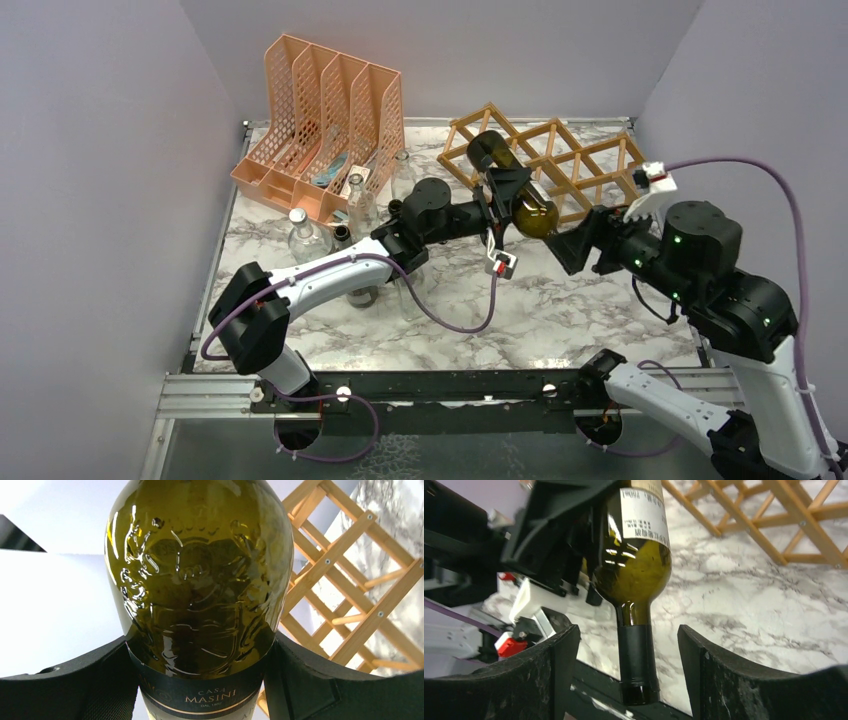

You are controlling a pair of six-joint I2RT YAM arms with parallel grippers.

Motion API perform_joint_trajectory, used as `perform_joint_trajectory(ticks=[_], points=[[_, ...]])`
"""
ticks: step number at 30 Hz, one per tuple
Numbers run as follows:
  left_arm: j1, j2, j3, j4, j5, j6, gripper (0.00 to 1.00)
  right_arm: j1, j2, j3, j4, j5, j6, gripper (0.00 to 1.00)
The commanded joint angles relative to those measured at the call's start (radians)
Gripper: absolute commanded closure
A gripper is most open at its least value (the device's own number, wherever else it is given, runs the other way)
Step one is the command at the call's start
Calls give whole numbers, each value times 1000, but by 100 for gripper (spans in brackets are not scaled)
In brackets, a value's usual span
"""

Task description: Put the wine bottle on the wine rack

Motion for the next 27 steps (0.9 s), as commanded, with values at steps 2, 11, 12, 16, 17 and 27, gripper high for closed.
perform_joint_trajectory(ticks=[2, 11, 12, 16, 17, 27], points=[[-4, -32, 11, 38, 16, 254, 100, 7, 7, -75, -48, -49, -13, 28], [-13, -52, -9, -3, 36, 323, 100, 7, 30, -223, 53, -97, -9, 39], [-14, -53, -8, -8, 37, 324, 100, 6, 37, -234, 65, -102, -9, 39], [-16, -60, -7, -24, 41, 324, 100, 7, 63, -279, 127, -122, -8, 40], [-17, -61, -5, -26, 40, 323, 100, 6, 69, -289, 141, -127, -9, 40], [-19, -64, 21, -58, 35, 301, 100, 6, 98, -368, 204, -155, 3, 43]])
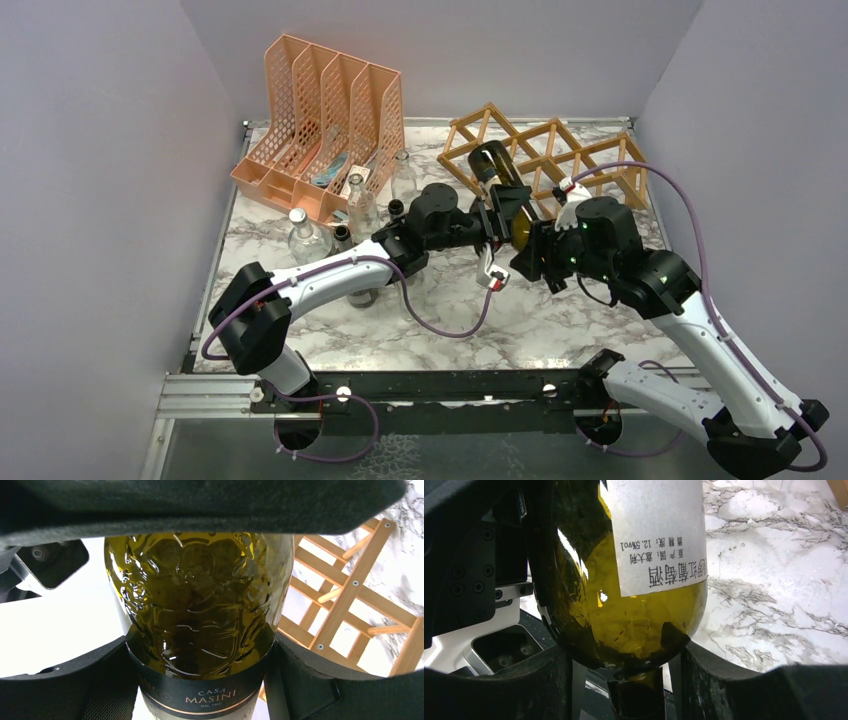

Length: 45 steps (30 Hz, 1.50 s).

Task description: Put the wine bottle on the wine rack

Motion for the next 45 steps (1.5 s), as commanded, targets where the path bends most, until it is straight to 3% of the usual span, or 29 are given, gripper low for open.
perform_joint_trajectory(ticks=[1, 4, 9, 11, 12, 13, 14, 15, 21, 29, 35, 42, 45], points=[[-11, -63, 49, 81, 31, 9, 100, 5, 0, -33, 71, -33, 11, 44], [-11, -63, 57, 73, 22, 5, 100, 5, -2, -47, 77, -38, 12, 56], [-11, -67, 56, 66, 16, 3, 100, 5, -6, -48, 79, -30, 2, 98], [-11, -71, 50, 65, 10, -1, 98, 6, -19, -38, 86, 2, -3, 99], [-11, -71, 48, 64, 7, -2, 80, 6, -23, -35, 93, 10, -3, 99], [-11, -72, 45, 65, 2, -8, 41, 6, -29, -31, 102, 21, -4, 99], [-11, -71, 43, 65, -2, -14, 13, 5, -35, -26, 104, 35, -3, 99], [-11, -71, 39, 66, -10, -15, 2, 5, -41, -19, 109, 53, -1, 99], [-13, -89, 9, 66, -18, -36, 1, 5, -82, 23, 142, 202, 34, 99], [-15, -150, -5, 66, -23, -194, 1, 6, -101, 21, 129, 367, 108, 99], [-17, -222, 60, 68, -54, -610, 1, 5, -107, -52, 146, 339, 142, 99], [-18, -323, 163, 46, -348, -1275, 1, 5, -147, -178, 208, 233, 128, 99], [-18, -409, 147, -45, -286, -1404, 1, 6, -145, -239, 234, 143, 119, 99]])
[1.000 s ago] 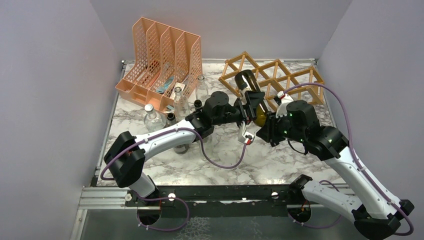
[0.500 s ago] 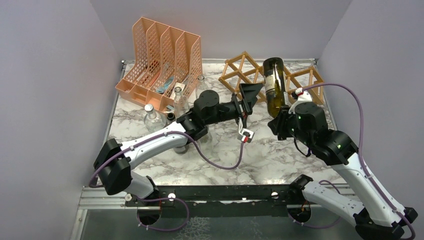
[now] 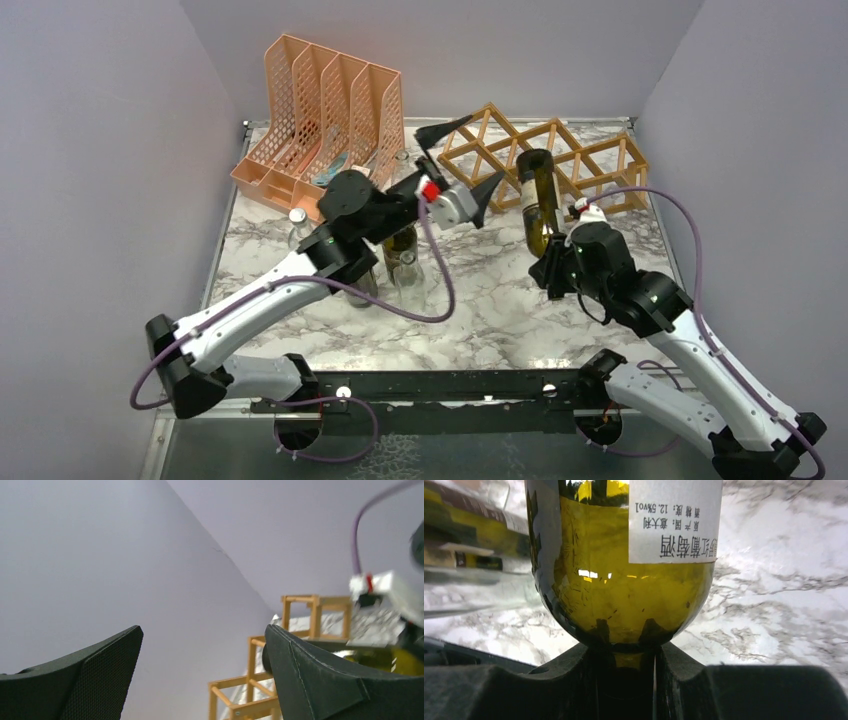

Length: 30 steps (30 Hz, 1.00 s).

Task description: Put the wine bottle on the wine rack

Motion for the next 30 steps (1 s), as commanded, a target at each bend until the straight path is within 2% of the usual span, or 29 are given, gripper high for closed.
perform_joint_trajectory(ticks=[1, 6, 11, 16, 24, 30], points=[[-5, -144, 14, -98, -27, -431, 1, -2, -21, -55, 198, -124, -20, 99], [-5, -207, 33, -262, -41, -642, 1, -2, 35, -141, 273, -209, -14, 99], [-5, -244, 55, -414, -243, -777, 1, -1, 107, -205, 372, -220, 8, 99], [-5, -288, 34, -525, -360, -807, 1, 0, 175, -237, 450, -160, 40, 99], [-5, -361, -51, -495, -430, -790, 1, -1, 279, -237, 483, -48, 112, 99], [-5, -361, -54, -494, -431, -766, 1, -1, 319, -249, 537, 6, 144, 99]])
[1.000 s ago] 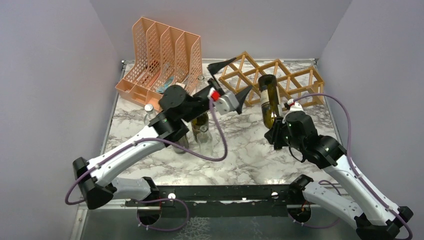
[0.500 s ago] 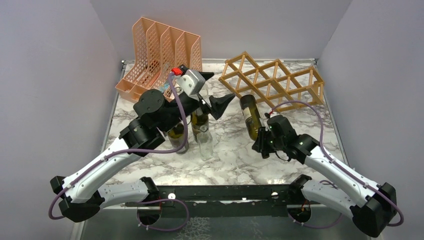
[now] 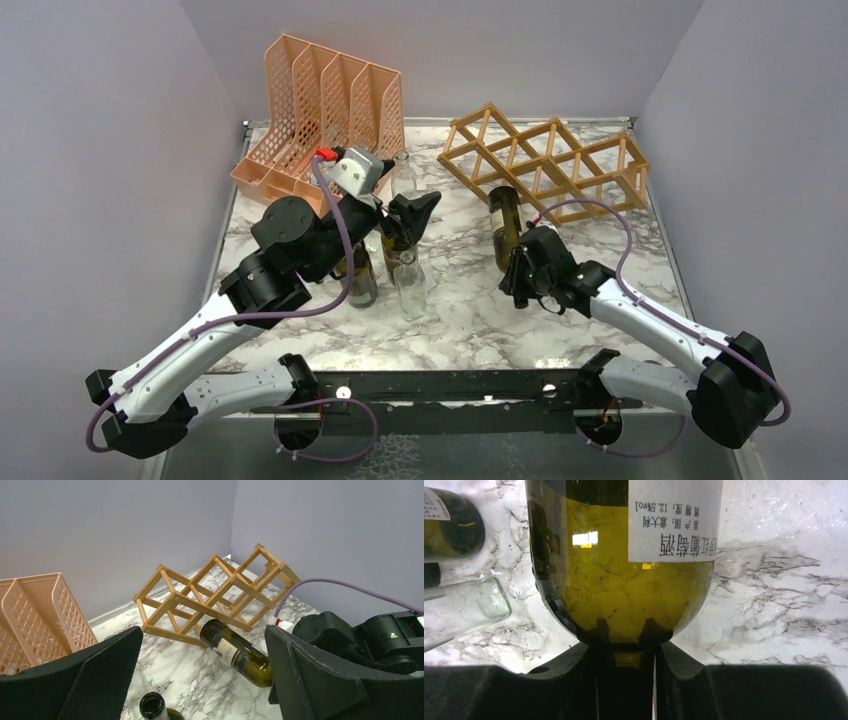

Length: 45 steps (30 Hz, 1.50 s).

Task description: Put the wine bottle on the wine rack

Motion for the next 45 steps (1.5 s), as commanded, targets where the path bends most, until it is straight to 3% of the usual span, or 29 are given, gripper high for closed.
perform_joint_trajectory(ticks=[1, 14, 29, 38, 45], points=[[-5, -3, -7, 8, -33, 12, 1, -1, 17, 16, 193, 122, 46, 99], [-5, -20, -36, 52, -10, 13, 1, -2, 159, 70, 349, 219, 96, 99], [-5, -54, -40, 31, -4, -2, 1, -21, 379, 251, 312, 275, 161, 99], [-5, -65, -45, 25, 27, 8, 1, -123, 484, 360, 283, 153, 106, 99], [-4, -70, -40, 12, 22, 13, 1, -170, 558, 420, 344, 52, -46, 99]])
